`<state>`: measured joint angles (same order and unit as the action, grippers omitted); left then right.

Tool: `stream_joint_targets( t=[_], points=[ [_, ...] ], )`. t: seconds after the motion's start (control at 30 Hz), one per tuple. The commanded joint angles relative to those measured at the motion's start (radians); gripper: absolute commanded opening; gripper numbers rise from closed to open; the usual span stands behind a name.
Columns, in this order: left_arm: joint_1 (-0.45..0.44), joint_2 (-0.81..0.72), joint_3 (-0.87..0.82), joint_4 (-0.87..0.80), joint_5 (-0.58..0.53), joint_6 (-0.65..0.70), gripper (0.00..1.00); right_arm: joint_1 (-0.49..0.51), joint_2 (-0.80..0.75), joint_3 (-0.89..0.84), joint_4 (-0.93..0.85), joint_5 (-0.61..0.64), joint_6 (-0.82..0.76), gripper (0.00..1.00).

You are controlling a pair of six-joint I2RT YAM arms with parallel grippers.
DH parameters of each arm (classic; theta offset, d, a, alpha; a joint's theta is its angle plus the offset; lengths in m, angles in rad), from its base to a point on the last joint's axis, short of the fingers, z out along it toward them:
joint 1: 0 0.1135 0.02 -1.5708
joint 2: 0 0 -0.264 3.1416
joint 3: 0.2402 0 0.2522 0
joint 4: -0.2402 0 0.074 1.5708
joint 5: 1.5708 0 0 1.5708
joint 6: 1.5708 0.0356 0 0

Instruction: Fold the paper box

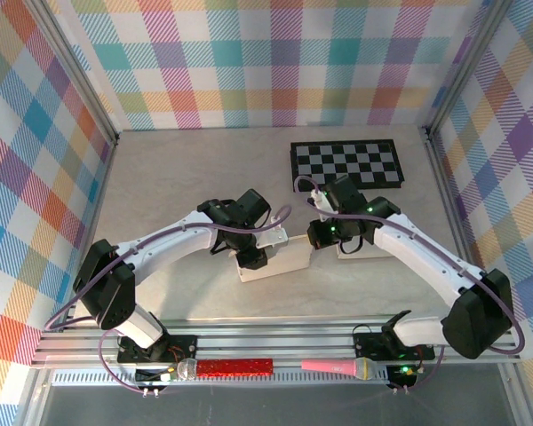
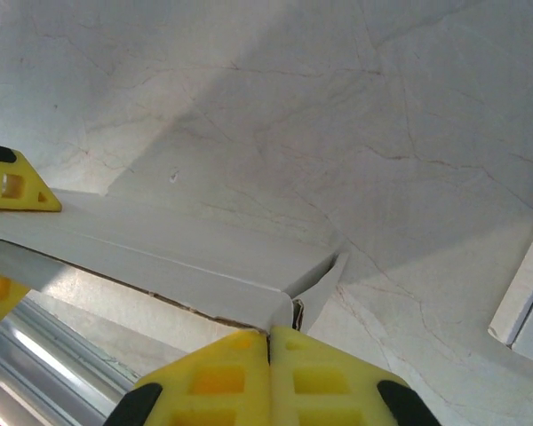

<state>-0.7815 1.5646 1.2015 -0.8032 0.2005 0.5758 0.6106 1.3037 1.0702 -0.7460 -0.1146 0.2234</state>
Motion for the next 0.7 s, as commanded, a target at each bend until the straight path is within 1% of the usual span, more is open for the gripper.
stream_joint_targets(
  t=[0.0,0.1,0.23,0.5,0.67],
  points=[
    [0.021,0.019,0.01,0.029,-0.024,-0.016,0.36,0.022,-0.02,-0.04,-0.005,0.064,0.024,0.0],
    [0.027,0.007,0.006,0.049,-0.026,-0.034,0.44,0.044,-0.028,-0.058,0.007,0.11,0.034,0.0],
    [0.031,-0.016,-0.003,0.065,-0.026,-0.062,0.5,0.065,-0.037,-0.071,0.013,0.153,0.053,0.0],
    [0.031,-0.063,-0.03,0.065,-0.028,-0.097,0.51,0.098,-0.041,-0.068,0.014,0.173,0.099,0.0],
    [0.03,-0.088,-0.036,0.073,-0.03,-0.122,0.54,0.142,-0.044,-0.067,0.013,0.222,0.13,0.0]
  ],
)
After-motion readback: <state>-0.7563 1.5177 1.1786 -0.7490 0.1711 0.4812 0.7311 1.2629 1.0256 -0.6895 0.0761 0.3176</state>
